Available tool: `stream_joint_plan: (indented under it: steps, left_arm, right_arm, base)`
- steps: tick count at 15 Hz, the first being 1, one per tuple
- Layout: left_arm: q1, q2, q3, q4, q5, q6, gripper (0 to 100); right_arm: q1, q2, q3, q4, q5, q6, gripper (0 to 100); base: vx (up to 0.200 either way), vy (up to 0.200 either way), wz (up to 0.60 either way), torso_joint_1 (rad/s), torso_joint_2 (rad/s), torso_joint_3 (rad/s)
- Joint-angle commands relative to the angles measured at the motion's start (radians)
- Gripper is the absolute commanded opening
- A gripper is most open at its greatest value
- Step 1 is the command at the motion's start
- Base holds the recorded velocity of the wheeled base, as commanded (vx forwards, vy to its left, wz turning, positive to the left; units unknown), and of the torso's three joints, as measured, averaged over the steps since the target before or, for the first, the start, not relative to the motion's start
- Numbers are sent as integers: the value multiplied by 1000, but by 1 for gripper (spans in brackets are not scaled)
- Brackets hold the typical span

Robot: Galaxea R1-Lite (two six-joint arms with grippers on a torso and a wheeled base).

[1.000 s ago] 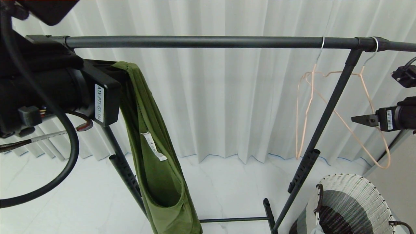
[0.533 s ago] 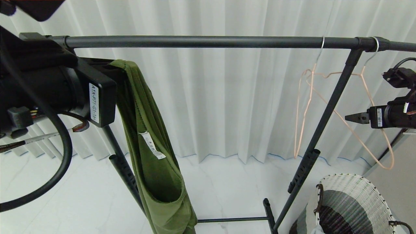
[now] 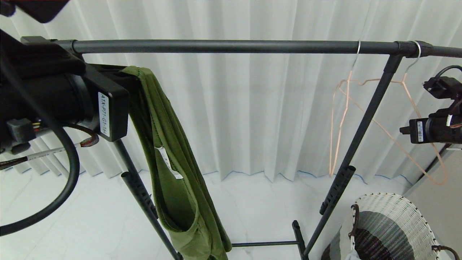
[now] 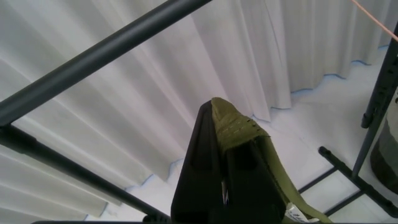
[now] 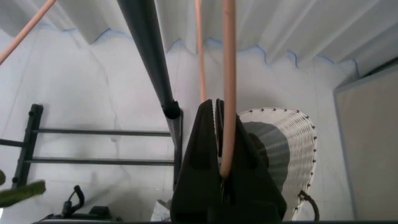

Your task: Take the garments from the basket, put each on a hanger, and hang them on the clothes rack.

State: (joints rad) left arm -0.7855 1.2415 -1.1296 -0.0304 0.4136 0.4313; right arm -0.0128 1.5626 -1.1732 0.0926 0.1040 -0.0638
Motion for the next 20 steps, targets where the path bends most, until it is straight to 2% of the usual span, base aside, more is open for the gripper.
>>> stream_joint_plan:
  steps: [1,3,8,14,20]
  left_arm:
    - [0,1,1,0,1,0,0]
    - [0,1,1,0,1,0,0]
    - [3,-20,53,0,1,-3,0]
    - [3,-40,76,-2,2,-2,0]
    - [43,-50,90,-2,5,7,0]
  right_arm:
    - [0,-10,0,-1,0,-1,0]
    - [2,-24,0,-1,0,16,0]
    - [5,-118,9,-1,0,125,0]
    - [4,-197,17,1,-3,133,0]
    - [-9,-363,167,1,-27,122,0]
  base:
    - [0,0,0,0,0,0]
    - [0,0,0,0,0,0]
    - [0,0,0,0,0,0]
    - [0,0,0,0,0,0]
    - [0,0,0,0,0,0]
